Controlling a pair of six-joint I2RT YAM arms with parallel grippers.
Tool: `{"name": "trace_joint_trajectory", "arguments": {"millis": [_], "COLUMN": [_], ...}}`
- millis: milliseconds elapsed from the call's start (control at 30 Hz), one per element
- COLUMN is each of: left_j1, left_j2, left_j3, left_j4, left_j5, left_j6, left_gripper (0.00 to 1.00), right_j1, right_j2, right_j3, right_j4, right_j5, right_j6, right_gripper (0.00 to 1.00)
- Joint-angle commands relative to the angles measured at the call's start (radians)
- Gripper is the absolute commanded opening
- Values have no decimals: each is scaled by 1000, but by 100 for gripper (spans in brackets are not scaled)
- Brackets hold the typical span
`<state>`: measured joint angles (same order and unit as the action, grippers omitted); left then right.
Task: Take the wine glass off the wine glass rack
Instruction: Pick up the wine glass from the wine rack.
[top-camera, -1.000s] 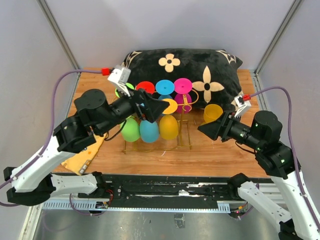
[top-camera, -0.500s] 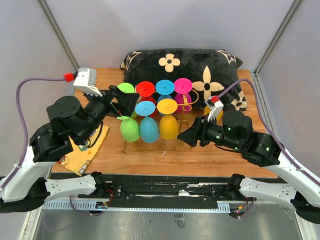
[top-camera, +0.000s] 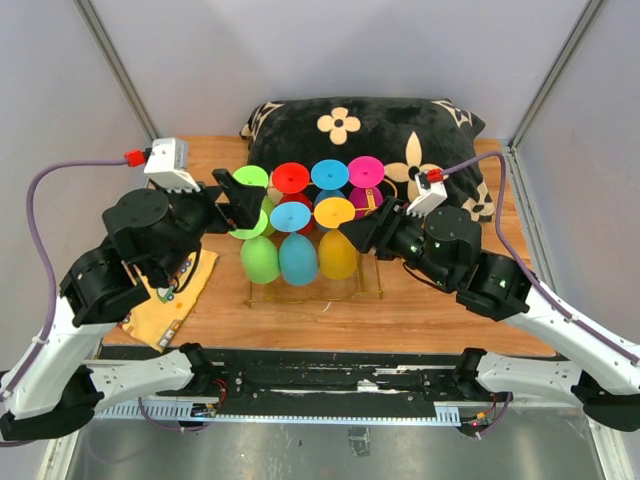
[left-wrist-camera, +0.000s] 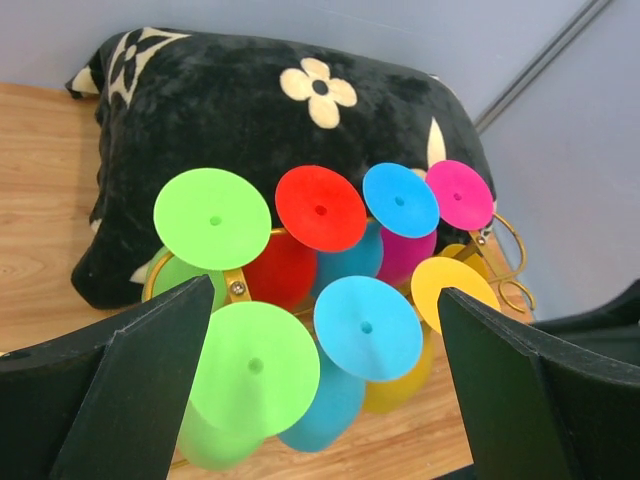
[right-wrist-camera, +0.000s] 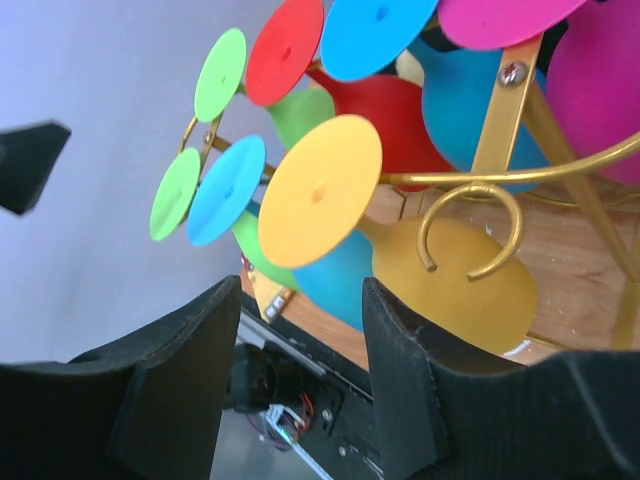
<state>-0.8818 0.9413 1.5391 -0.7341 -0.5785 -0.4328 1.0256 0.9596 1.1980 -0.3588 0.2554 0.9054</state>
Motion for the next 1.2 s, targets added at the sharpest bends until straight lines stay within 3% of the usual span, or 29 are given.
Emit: {"name": "trace_joint_trajectory", "arguments": {"millis": [0, 467, 1167], "left_j1": [8, 8, 7], "left_j2": [-51, -102, -101], "left_j3": [-43, -93, -114], "left_j4": [36, 91, 113], "left_j5": [43, 151, 192], "left_j6": [-53, -69, -76], "left_gripper": [100, 100, 100], "right_j1": [16, 16, 16], "right_j2": [0, 21, 26], "right_j3": [-25, -81, -106], "right_j4": [118, 171, 197], "right_j5": [124, 246, 233], "right_j6": [101, 156, 198], "right_gripper": [51, 38, 28]}}
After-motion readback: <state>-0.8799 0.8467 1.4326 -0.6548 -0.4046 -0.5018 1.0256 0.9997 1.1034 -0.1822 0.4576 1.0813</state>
